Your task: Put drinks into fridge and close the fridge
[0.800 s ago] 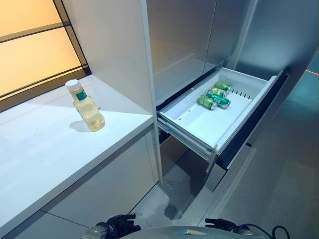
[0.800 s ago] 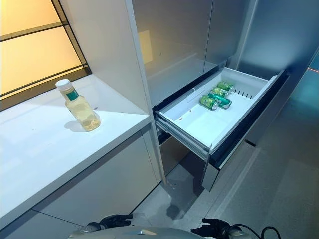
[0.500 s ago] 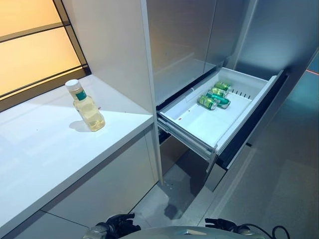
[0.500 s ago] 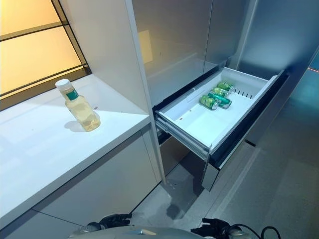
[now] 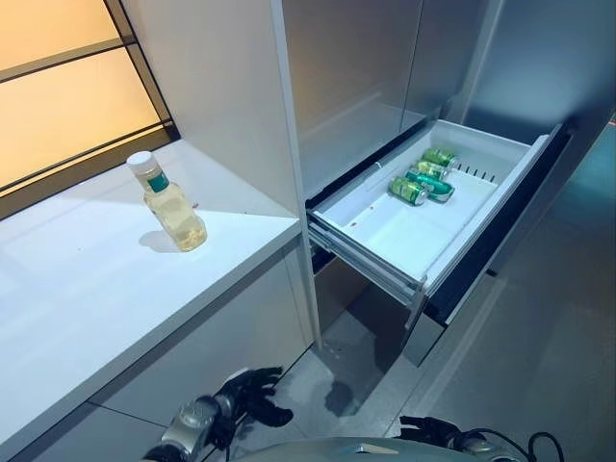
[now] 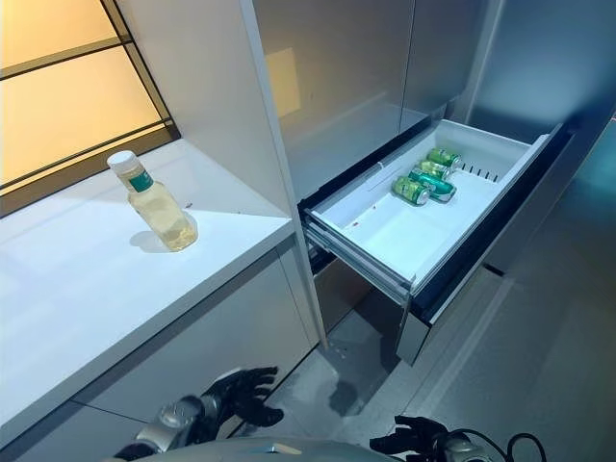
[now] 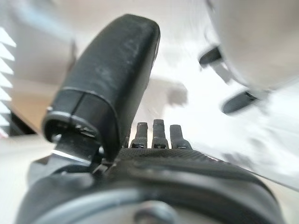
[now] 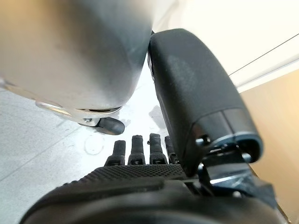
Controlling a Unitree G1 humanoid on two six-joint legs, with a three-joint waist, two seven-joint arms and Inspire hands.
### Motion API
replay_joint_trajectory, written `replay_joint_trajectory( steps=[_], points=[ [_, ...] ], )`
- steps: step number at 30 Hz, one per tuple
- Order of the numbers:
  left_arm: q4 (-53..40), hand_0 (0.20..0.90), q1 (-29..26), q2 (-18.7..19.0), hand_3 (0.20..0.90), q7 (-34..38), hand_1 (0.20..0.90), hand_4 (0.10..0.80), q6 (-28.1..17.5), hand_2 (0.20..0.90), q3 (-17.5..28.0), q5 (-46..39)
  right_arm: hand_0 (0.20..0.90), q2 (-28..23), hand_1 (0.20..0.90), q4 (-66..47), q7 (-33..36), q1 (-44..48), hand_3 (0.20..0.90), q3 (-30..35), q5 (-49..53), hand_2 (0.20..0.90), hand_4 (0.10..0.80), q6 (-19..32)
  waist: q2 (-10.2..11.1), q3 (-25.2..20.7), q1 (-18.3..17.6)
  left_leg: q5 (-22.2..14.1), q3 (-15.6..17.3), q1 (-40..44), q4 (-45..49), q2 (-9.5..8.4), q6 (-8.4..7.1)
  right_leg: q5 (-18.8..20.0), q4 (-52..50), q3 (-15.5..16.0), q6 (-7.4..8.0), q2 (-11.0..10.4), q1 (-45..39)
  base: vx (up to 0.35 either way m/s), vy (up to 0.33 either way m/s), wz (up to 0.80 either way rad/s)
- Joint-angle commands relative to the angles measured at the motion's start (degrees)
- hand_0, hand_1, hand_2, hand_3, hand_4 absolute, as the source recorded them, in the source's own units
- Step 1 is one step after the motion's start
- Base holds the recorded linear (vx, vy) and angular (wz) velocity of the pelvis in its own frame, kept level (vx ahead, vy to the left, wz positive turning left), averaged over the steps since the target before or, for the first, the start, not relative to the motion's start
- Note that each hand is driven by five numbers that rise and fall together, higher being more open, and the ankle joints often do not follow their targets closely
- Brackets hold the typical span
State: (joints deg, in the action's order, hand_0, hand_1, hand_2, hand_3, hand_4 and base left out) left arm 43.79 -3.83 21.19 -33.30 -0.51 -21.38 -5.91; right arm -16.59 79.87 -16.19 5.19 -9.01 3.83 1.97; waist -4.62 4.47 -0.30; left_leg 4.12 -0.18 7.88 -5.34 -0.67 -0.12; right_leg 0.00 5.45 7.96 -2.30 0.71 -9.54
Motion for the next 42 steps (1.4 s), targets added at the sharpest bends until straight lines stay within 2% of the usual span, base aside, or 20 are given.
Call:
replay_joint_trajectory(
  steps=[1, 2, 3, 5, 6, 8, 11, 12, 13, 15, 16, 18, 20, 21, 23, 26, 27, 32, 35, 42],
  points=[
    [-13.57, 0.900, -11.07, 5.62, 0.900, -19.29, 0.900, 0.800, 9.34, 0.900, -0.19, -13.06, 0.900, -2.14, 0.900, 5.88, -0.46, 0.53, 0.900, -2.75, -2.94, 0.900, 0.800, 1.29, -0.54, -0.42, 0.27, -6.89, 3.83, 1.41, 1.87, -1.58, 1.08, -2.58, -3.99, 0.57, 5.34, -1.82, 1.34, -0.031, 0.019, -0.03],
    [-21.56, 0.900, -12.82, 8.30, 0.900, -22.69, 0.900, 0.800, 14.14, 0.900, 0.73, -18.00, 0.900, -2.68, 0.900, 5.14, -0.86, 0.31, 0.900, -2.87, -2.83, 0.900, 0.800, 1.04, -0.61, -0.26, 0.15, -6.94, 3.72, 1.51, 1.76, -1.55, 1.03, -2.61, -4.03, 0.38, 5.35, -1.82, 1.38, 0.000, 0.000, 0.00],
    [-21.56, 0.900, -12.82, 8.30, 0.900, -22.69, 0.900, 0.800, 14.14, 0.900, 0.73, -18.00, 0.900, -2.68, 0.900, 5.14, -0.86, 0.31, 0.900, -2.87, -2.83, 0.900, 0.800, 1.04, -0.61, -0.26, 0.15, -6.94, 3.72, 1.51, 1.76, -1.55, 1.03, -2.61, -4.03, 0.38, 5.35, -1.82, 1.38, 0.000, 0.000, 0.00],
    [-34.69, 0.900, -15.29, 10.61, 0.900, -24.75, 0.900, 0.800, 20.53, 0.900, 2.91, -27.13, 0.900, -2.88, 0.900, 5.14, -0.94, 0.15, 0.900, -2.62, -2.35, 0.900, 0.800, 1.04, -0.73, -0.21, 0.34, -7.09, 3.33, 1.56, 1.87, -1.58, 1.07, -2.71, -4.20, 0.26, 5.16, -1.89, 1.26, -0.004, 0.002, 0.02],
    [-37.35, 0.900, -15.62, 10.84, 0.900, -24.25, 0.900, 0.800, 21.28, 0.900, 3.34, -29.89, 0.900, -2.83, 0.900, 5.40, -0.86, 0.10, 0.900, -2.56, -2.17, 0.900, 0.800, 1.23, -0.76, -0.20, 0.40, -7.14, 3.13, 1.64, 1.87, -1.63, 1.13, -2.75, -4.21, 0.26, 5.12, -1.88, 1.14, 0.012, -0.003, 0.06],
    [-47.13, 0.900, -16.40, 10.30, 0.900, -21.12, 0.900, 0.800, 19.30, 0.900, 5.26, -44.45, 0.900, -2.37, 0.900, 7.16, -0.62, -0.17, 0.900, -2.11, -1.94, 0.900, 0.800, 2.69, -0.76, -0.43, 0.81, -7.41, 2.24, 2.18, 1.56, -1.78, 1.35, -2.91, -3.87, 0.16, 4.97, -1.74, 0.40, 0.031, -0.014, 0.07],
    [-53.25, 0.900, -16.11, 8.41, 0.900, -15.52, 0.900, 0.800, 6.84, 0.900, 7.86, -56.10, 0.900, -1.43, 0.900, 7.94, -0.12, -0.99, 0.900, -2.52, -1.50, 0.900, 0.800, 3.37, -0.46, -0.93, 1.09, -7.65, 1.52, 2.84, 1.22, -1.80, 1.40, -3.12, -3.48, 0.01, 4.68, -1.49, -0.40, 0.047, -0.018, 0.03],
    [-54.09, 0.900, -15.99, 8.02, 0.900, -14.11, 0.900, 0.800, 5.09, 0.900, 8.47, -58.37, 0.900, -1.20, 0.900, 8.05, -0.02, -1.20, 0.900, -2.68, -1.29, 0.900, 0.800, 3.48, -0.36, -1.04, 1.16, -7.66, 1.36, 2.95, 1.15, -1.79, 1.39, -3.14, -3.40, 0.00, 4.62, -1.43, -0.53, 0.056, -0.030, 0.02],
    [-55.67, 0.900, -15.48, 6.71, 0.900, -11.64, 0.900, 0.800, 0.73, 0.900, 10.00, -61.32, 0.900, -0.75, 0.900, 8.16, 0.17, -1.64, 0.900, -2.89, -1.12, 0.900, 0.800, 3.66, -0.09, -1.24, 1.31, -7.77, 1.09, 3.22, 1.02, -1.80, 1.40, -3.26, -3.29, 0.06, 4.52, -1.34, -0.82, 0.044, -0.030, 0.01],
    [-56.68, 0.900, -15.07, 5.72, 0.900, -9.54, 0.900, 0.800, -5.14, 0.900, 11.30, -62.41, 0.900, -0.43, 0.900, 8.20, 0.19, -2.04, 0.900, -3.08, -0.97, 0.900, 0.800, 3.74, 0.20, -1.47, 1.50, -7.87, 0.81, 3.38, 0.93, -1.84, 1.44, -3.41, -3.19, 0.08, 4.39, -1.25, -1.04, 0.037, -0.031, 0.02],
    [-58.20, 0.900, -14.75, 5.00, 0.900, -6.56, 0.900, 0.800, -11.09, 0.900, 13.19, -61.92, 0.900, 0.10, 0.900, 8.19, 0.38, -2.44, 0.900, -3.45, -0.41, 0.900, 0.800, 3.72, 0.60, -1.65, 1.84, -7.92, 0.47, 3.50, 0.87, -1.82, 1.43, -3.55, -3.16, 0.20, 4.26, -1.17, -1.21, 0.000, 0.000, 0.00],
    [-59.33, 0.900, -14.48, 4.38, 0.900, -3.65, 0.900, 0.800, -16.44, 0.900, 14.90, -61.28, 0.900, 0.57, 0.900, 8.65, 0.48, -2.67, 0.900, -3.69, 0.53, 0.900, 0.800, 4.04, 0.92, -1.81, 2.27, -7.94, 0.06, 3.60, 0.77, -1.84, 1.45, -3.65, -3.11, 0.46, 4.15, -1.12, -1.37, 0.000, 0.000, 0.00],
    [-59.75, 0.900, -14.33, 4.08, 0.900, 2.04, 0.900, 0.800, -24.30, 0.900, 16.53, -58.01, 0.900, 0.84, 0.900, 9.06, 0.44, -2.84, 0.900, -3.80, 1.60, 0.900, 0.800, 4.34, 1.21, -1.98, 2.57, -7.96, -0.21, 3.64, 0.67, -1.85, 1.46, -3.79, -3.03, 0.73, 4.08, -1.08, -1.50, 0.000, 0.000, 0.00],
    [-59.88, 0.900, -14.32, 3.50, 0.900, 8.85, 0.900, 0.800, -29.47, 0.900, 18.68, -53.02, 0.900, 1.14, 0.900, 9.51, 0.29, -3.01, 0.900, -3.63, 2.34, 0.900, 0.800, 4.68, 1.54, -2.25, 2.93, -8.03, -0.51, 3.66, 0.55, -1.86, 1.49, -3.94, -2.92, 0.96, 4.08, -1.04, -1.61, 0.000, 0.000, 0.00],
    [-59.43, 0.900, -14.39, 3.37, 0.900, 16.42, 0.900, 0.800, -34.34, 0.900, 20.98, -45.48, 0.900, 1.45, 0.900, 10.04, 0.30, -3.13, 0.900, -3.63, 2.84, 0.900, 0.800, 5.02, 1.80, -2.58, 3.25, -8.07, -0.70, 3.69, 0.39, -1.86, 1.51, -4.09, -2.78, 1.16, 4.00, -0.97, -1.71, 0.000, 0.000, 0.00],
    [-57.92, 0.900, -14.87, 3.98, 0.900, 37.15, 0.900, 0.800, -41.42, 0.900, 25.45, -22.45, 0.900, 2.02, 0.900, 11.02, 0.55, -3.13, 0.900, -4.05, 2.56, 0.900, 0.800, 5.54, 2.20, -3.18, 3.69, -8.05, -0.95, 3.43, 0.34, -1.82, 1.43, -4.42, -2.83, 1.49, 3.82, -0.90, -1.59, 0.009, -0.003, 0.02],
    [-57.45, 0.900, -15.46, 5.06, 0.900, 43.95, 0.900, 0.800, -41.36, 0.900, 26.78, -15.37, 0.900, 2.24, 0.900, 11.39, 0.63, -3.14, 0.900, -4.33, 2.43, 0.900, 0.800, 5.81, 2.28, -3.40, 3.80, -8.02, -0.93, 3.29, 0.34, -1.79, 1.39, -4.51, -2.87, 1.59, 3.76, -0.88, -1.50, 0.000, 0.000, 0.00],
    [-55.44, 0.900, -18.06, 9.39, 0.900, 56.12, 0.900, 0.800, -34.80, 0.900, 29.10, -4.79, 0.900, 2.73, 0.900, 11.98, 0.57, -2.87, 0.900, -5.29, 2.08, 0.900, 0.800, 6.25, 2.42, -4.16, 3.81, -7.87, -0.42, 2.75, 0.34, -1.56, 1.22, -4.86, -3.20, 1.69, 3.59, -0.83, -1.06, 0.003, 0.000, 0.02],
    [-52.14, 0.900, -20.19, 12.41, 0.900, 57.98, 0.900, 0.800, -26.98, 0.900, 28.80, -10.51, 0.900, 2.75, 0.900, 11.43, 0.31, -2.17, 0.900, -5.97, 1.73, 0.900, 0.800, 5.49, 2.21, -4.29, 3.49, -7.64, 0.21, 2.47, 0.34, -1.34, 1.09, -4.96, -3.70, 1.38, 3.55, -0.76, -0.54, 0.000, 0.000, 0.00],
    [-45.93, 0.900, -20.62, 14.66, 0.900, 62.62, 0.900, 0.800, -20.06, 0.900, 27.18, -9.08, 0.900, 1.86, 0.900, 10.71, -0.53, -1.48, 0.900, -5.59, 1.53, 0.900, 0.800, 4.04, 1.95, -3.67, 3.04, -7.47, 1.18, 2.55, 0.46, -1.16, 1.04, -5.00, -4.19, 0.89, 3.63, -0.93, -0.40, 0.002, 0.011, -0.02]
  ],
)
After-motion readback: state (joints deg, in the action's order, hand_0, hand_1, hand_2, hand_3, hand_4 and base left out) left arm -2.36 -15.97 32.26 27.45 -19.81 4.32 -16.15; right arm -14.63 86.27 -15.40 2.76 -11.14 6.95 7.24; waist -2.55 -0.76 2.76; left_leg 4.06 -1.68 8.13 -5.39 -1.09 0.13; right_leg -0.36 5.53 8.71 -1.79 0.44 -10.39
